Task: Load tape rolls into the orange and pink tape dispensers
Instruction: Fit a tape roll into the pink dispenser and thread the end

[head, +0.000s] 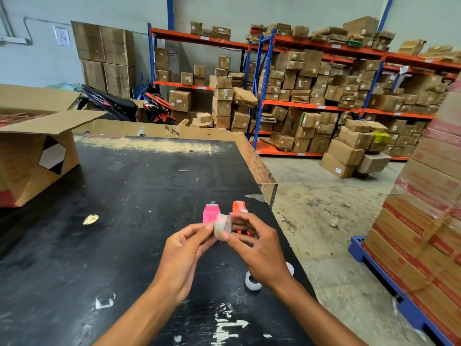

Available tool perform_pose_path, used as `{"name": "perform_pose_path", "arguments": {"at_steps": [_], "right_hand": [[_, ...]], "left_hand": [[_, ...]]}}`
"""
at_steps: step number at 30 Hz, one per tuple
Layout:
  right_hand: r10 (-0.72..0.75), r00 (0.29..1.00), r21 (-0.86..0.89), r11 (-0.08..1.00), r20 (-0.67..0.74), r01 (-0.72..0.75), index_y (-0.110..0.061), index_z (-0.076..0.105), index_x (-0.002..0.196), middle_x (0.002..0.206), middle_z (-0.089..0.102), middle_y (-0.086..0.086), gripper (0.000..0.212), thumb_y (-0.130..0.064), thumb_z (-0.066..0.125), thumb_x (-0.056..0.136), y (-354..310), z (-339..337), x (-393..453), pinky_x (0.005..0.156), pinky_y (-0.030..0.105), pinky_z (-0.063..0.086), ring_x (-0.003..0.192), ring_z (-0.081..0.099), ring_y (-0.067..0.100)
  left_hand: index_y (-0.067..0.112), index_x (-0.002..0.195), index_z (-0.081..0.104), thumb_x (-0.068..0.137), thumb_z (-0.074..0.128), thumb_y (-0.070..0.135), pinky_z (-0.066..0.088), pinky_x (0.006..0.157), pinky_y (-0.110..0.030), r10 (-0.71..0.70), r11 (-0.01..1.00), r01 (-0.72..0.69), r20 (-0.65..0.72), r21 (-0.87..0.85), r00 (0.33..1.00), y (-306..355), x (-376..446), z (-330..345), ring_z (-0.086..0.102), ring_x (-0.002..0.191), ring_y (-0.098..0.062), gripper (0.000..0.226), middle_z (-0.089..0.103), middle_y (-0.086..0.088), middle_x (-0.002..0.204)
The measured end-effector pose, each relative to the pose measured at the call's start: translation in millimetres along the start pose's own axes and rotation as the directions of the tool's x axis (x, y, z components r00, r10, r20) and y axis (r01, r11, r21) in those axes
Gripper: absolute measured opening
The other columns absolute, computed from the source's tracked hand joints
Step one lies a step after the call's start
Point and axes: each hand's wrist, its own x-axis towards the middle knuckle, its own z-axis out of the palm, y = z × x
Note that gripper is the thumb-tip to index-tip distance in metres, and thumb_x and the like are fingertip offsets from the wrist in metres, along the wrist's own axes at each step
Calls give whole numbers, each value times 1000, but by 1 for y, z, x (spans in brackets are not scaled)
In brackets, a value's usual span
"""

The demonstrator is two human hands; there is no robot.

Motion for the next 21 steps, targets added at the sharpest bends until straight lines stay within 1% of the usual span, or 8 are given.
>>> {"name": "perform_pose_path", "arguments": {"at_steps": [2, 5, 8, 10, 12, 15, 19, 21], "right_hand": [[10, 1000, 29, 1000, -24, -9, -20, 68, 106, 104, 72, -2, 29, -8, 73, 80, 3, 5, -3, 86, 24, 57, 99, 68, 6], [-5, 1000, 39, 999, -20, 6, -27, 68, 108, 110, 70, -5, 32, -5, 67, 84, 7, 13, -6, 90, 19, 53, 105, 66, 3], [-10, 1000, 1, 1000, 27, 10, -11, 65, 118, 122, 66, 1, 30, -4, 61, 89, 16, 22, -8, 98, 20, 49, 116, 60, 3], [6, 999, -25, 1000, 54, -4, -6, 63, 122, 127, 64, 5, 31, -6, 58, 91, 22, 27, -7, 100, 18, 47, 119, 58, 3], [10, 995, -43, 999, 97, -6, -8, 64, 120, 123, 67, 4, 28, -8, 56, 93, 24, 30, -3, 98, 20, 48, 116, 60, 5], [22, 990, -53, 998, 141, -15, -10, 68, 114, 116, 69, 5, 24, -8, 56, 93, 28, 31, 5, 96, 24, 51, 110, 64, 8], [45, 992, -108, 994, 118, -32, -10, 71, 107, 111, 66, 10, 21, -7, 62, 89, 37, 30, 17, 88, 17, 52, 102, 64, 5], [63, 992, -141, 989, 112, -47, -14, 69, 108, 107, 68, 9, 22, -9, 63, 88, 44, 27, 25, 84, 19, 54, 97, 66, 9]], "left_hand": [[4, 86, 75, 85, 59, 7, 58, 83, -21, 23, 1000, -23, -17, 3, 1000, 0, -1, 0, 73, 90, -14, 16, 78, -11, 91], [6, 85, 76, 87, 59, 6, 55, 86, -24, 35, 999, -35, -30, 12, 999, -2, -4, -2, 73, 92, -16, 17, 78, -11, 92], [7, 86, 76, 87, 59, 6, 49, 91, -29, 49, 998, -46, -56, 48, 997, -4, -6, -8, 72, 96, -18, 17, 78, -12, 95], [9, 85, 77, 88, 58, 6, 49, 91, -28, 61, 996, -56, -73, 64, 995, -4, -6, -11, 72, 96, -17, 19, 78, -11, 94], [11, 84, 77, 90, 56, 8, 49, 90, -26, 71, 994, -63, -84, 90, 994, -5, -4, -14, 73, 94, -14, 22, 79, -8, 91], [7, 90, 77, 94, 52, 20, 50, 90, -26, 62, 985, -50, -72, 163, 995, -7, 4, -15, 72, 96, -13, 28, 79, -6, 93], [4, 93, 76, 97, 44, 32, 52, 86, -23, 20, 973, -2, -74, 232, 997, -9, 19, -16, 73, 92, -11, 43, 79, -6, 91], [6, 92, 76, 97, 42, 36, 53, 82, -21, -8, 965, 28, -79, 261, 997, -11, 28, -16, 74, 88, -11, 45, 79, -5, 89]]}}
